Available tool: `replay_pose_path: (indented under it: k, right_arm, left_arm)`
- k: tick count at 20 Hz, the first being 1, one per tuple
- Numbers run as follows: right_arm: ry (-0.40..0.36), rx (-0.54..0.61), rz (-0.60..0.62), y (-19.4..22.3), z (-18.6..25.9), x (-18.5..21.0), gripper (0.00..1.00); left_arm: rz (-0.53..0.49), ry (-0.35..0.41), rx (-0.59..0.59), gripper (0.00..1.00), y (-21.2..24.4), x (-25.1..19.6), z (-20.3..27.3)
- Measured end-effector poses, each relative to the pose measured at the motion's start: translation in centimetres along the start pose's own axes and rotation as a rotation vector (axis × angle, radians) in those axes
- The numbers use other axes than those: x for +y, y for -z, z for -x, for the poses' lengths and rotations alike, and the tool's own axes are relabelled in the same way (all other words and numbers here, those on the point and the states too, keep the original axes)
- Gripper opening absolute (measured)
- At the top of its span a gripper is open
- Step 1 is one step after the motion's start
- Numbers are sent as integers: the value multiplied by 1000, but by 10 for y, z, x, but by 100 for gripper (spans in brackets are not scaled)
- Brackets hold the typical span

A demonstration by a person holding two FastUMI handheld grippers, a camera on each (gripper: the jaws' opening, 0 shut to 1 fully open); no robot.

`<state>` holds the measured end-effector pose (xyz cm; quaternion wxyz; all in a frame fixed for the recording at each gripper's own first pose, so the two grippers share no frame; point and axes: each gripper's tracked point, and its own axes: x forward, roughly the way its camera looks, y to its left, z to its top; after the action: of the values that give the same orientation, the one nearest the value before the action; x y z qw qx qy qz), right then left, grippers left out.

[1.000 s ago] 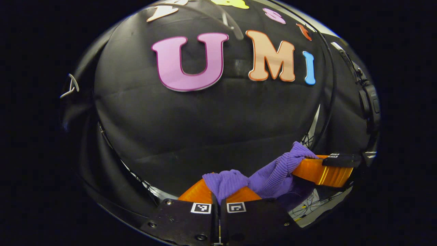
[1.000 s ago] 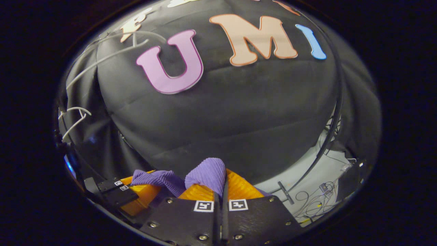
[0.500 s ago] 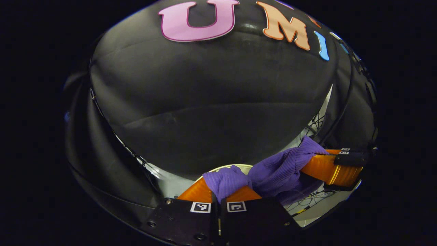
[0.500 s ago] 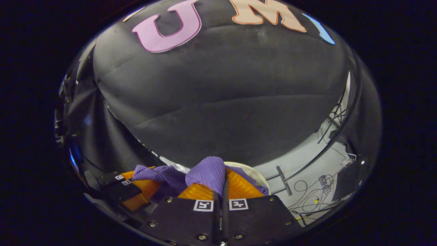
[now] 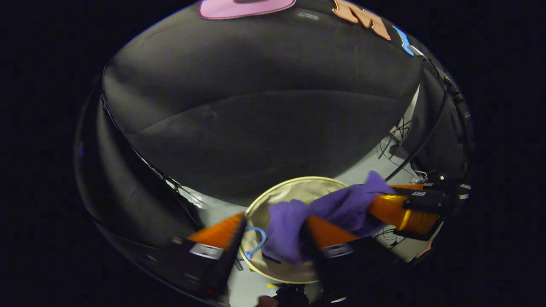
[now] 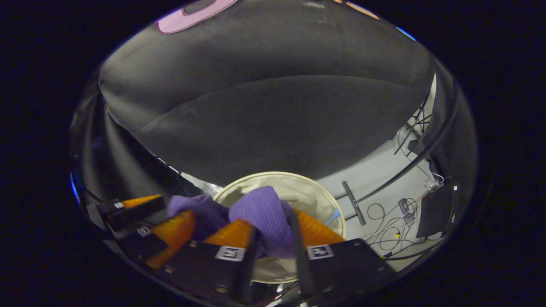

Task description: Grasp the clothes on the hanger with both hands and then place them into the laundry hamper below.

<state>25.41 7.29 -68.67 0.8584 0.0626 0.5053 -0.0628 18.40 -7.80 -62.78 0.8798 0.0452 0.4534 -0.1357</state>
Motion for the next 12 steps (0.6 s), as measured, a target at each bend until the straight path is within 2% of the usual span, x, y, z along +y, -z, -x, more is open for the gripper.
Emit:
replay_pose_path:
  k: [1, 2, 3, 7, 12]
  right_arm:
    - [21, 4, 8, 10, -9, -7, 77]
    - [30, 6, 12, 12, -10, -10, 100]
    - [37, 9, 16, 17, -9, -11, 100]
    - [51, 14, 13, 20, 7, -12, 100]
    - [58, 28, 23, 17, 52, -18, 99]
  left_arm:
    - [13, 9, 21, 94, 8, 0, -2]
    - [28, 3, 36, 96, 14, 4, -2]
    - [45, 7, 36, 99, 15, 2, 0]
    - [37, 11, 42, 98, 21, -3, 10]
    - [12, 14, 68, 99, 20, -6, 39]
